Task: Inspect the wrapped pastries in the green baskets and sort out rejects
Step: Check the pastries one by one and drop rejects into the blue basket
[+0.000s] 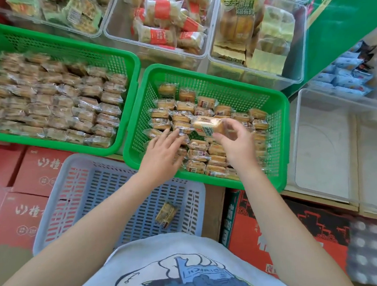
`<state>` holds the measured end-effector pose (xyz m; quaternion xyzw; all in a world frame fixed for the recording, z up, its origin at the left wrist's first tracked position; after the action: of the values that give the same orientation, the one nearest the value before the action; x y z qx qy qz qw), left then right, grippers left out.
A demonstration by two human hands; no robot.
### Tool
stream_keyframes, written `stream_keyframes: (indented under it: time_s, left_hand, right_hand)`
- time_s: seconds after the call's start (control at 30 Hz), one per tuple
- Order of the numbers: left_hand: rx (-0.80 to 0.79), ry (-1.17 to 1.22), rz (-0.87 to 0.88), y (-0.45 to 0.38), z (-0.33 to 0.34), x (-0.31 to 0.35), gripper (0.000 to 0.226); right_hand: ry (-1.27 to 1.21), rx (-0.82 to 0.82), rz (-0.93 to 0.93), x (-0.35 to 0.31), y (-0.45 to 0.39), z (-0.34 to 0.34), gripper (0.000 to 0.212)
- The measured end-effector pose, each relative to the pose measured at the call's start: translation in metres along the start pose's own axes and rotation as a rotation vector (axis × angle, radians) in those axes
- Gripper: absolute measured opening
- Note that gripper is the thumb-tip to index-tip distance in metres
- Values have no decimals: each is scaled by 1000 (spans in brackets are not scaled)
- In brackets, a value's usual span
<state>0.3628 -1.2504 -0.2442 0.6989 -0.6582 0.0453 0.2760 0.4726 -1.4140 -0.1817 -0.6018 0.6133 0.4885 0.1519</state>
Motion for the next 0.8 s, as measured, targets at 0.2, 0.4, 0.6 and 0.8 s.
stream_keyframes:
  time_s: [0.2, 0.4, 0.6, 0.8]
  left_hand:
    - [-25, -43, -9, -15, 7, -9, 63]
    - [5, -99, -61, -18, 12, -14, 65]
    - [11, -94, -56, -17, 10, -12, 65]
    - [0, -91, -53, -17, 9, -12, 65]
  right_hand:
    - [421, -26, -243, 3, -25, 23, 31]
    - [737, 68, -454, -3, -17, 40, 47]
    - [823, 13, -438, 6, -26, 73, 49]
    - [966, 71, -381, 12, -20, 65, 28]
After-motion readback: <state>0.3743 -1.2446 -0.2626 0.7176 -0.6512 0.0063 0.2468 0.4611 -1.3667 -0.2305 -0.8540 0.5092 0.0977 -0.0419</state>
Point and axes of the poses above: each hand's wrist, its own y-axis away from the middle knuckle, its own z-axis out of the palm, x = y × z, the point moved 7 cm from there along -y, towards the middle knuckle, and after that the axes turned 8 degrees about z, right-handed, at the moved point
